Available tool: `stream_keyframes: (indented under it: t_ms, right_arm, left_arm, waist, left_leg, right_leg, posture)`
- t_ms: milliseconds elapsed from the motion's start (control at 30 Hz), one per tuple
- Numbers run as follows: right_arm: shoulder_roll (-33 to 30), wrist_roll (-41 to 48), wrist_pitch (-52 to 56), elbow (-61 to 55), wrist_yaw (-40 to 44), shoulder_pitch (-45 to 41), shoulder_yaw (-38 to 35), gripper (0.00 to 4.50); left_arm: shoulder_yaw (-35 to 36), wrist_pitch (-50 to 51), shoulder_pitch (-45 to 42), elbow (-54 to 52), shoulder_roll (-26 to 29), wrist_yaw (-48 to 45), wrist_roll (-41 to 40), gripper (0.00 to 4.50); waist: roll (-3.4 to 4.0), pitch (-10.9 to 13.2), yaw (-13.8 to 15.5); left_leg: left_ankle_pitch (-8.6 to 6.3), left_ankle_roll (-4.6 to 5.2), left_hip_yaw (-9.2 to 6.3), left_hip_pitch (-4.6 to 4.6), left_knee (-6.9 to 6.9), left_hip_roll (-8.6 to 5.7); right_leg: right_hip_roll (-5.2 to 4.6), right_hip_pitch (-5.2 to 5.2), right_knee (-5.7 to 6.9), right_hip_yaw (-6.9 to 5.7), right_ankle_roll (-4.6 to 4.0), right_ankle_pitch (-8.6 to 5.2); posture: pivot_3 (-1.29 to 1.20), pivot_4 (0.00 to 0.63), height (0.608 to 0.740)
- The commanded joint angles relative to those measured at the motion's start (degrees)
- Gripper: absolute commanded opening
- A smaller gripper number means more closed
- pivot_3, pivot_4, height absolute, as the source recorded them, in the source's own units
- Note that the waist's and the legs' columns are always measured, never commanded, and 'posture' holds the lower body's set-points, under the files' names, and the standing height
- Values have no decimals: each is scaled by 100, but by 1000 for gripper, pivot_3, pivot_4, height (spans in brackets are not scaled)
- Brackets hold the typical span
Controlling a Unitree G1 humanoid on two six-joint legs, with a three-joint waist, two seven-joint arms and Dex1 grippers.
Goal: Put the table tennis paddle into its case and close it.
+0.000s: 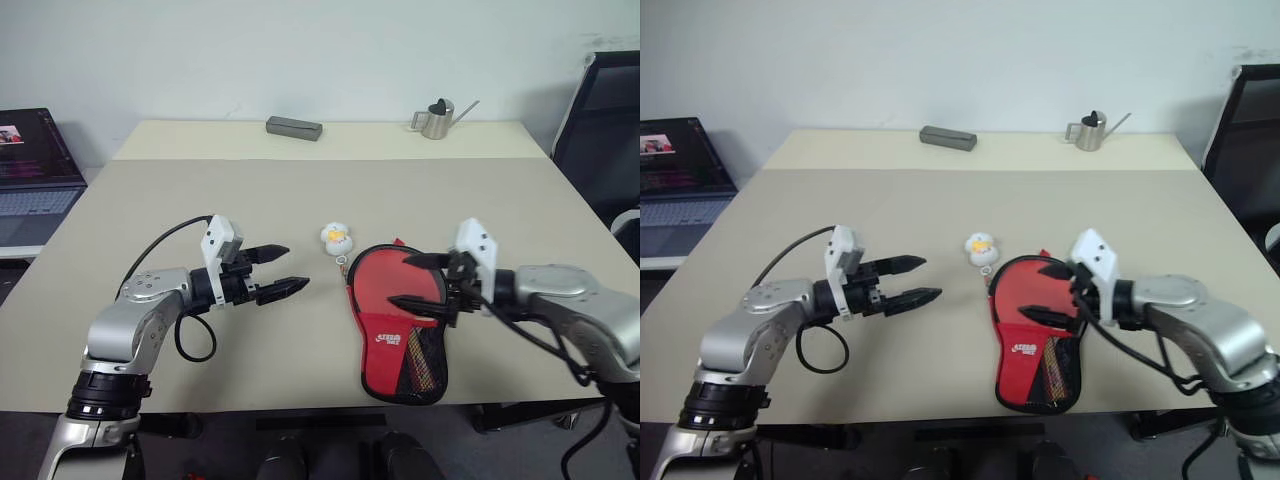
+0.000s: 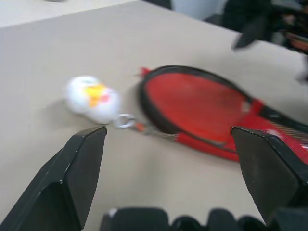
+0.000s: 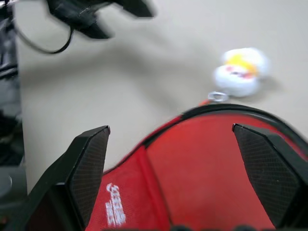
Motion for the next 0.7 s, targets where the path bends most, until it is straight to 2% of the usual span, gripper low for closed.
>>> stream_keyframes:
  t_ms: [33, 233, 333, 500, 700]
  right_arm:
    - [280, -250, -180, 260, 238, -234, 157, 4454]
    - [973, -1028, -527, 1767, 138, -574, 317, 4454]
    - [1117, -1498, -653, 2415, 124, -703, 457, 4454]
    - [1272, -1989, -792, 2746, 67, -692, 495, 4454]
    - [1473, -2172, -752, 2692, -7, -623, 377, 4454]
  left_arm:
    - [167, -129, -38, -58, 16, 93, 42, 4500]
    - [192, -37, -8, -150, 93, 65, -15, 4500]
    - [202, 21, -103, -63, 100, 116, -4, 4500]
    - [-14, 55, -525, 423, -35, 470, 353, 4500]
    - [-394, -192, -1376, 1517, -656, 1100, 1014, 4500]
  waist:
    - [0, 0, 12]
    - [-1, 0, 28]
    - [-1, 0, 28]
    - [-1, 0, 30]
    - [-4, -2, 48]
  left_leg:
    - [0, 0, 0, 0, 1, -1]
    - [1, -1, -1, 3, 2, -4]
    - [1, -1, -1, 4, 3, -5]
    - [1, -2, -5, 5, 3, -5]
    - [5, -7, -5, 12, 15, -9]
  right_leg:
    - [-1, 0, 2, 0, 0, 0]
    - [-3, 2, 3, 0, 2, 3]
    - [-3, 1, 8, 0, -10, 10]
    - [-2, 1, 13, -3, -17, 14]
    - [-2, 9, 24, -2, 7, 9]
  posture:
    - [0, 150, 740]
    - [0, 150, 740]
    - [0, 150, 740]
    - [0, 150, 740]
    - [0, 150, 740]
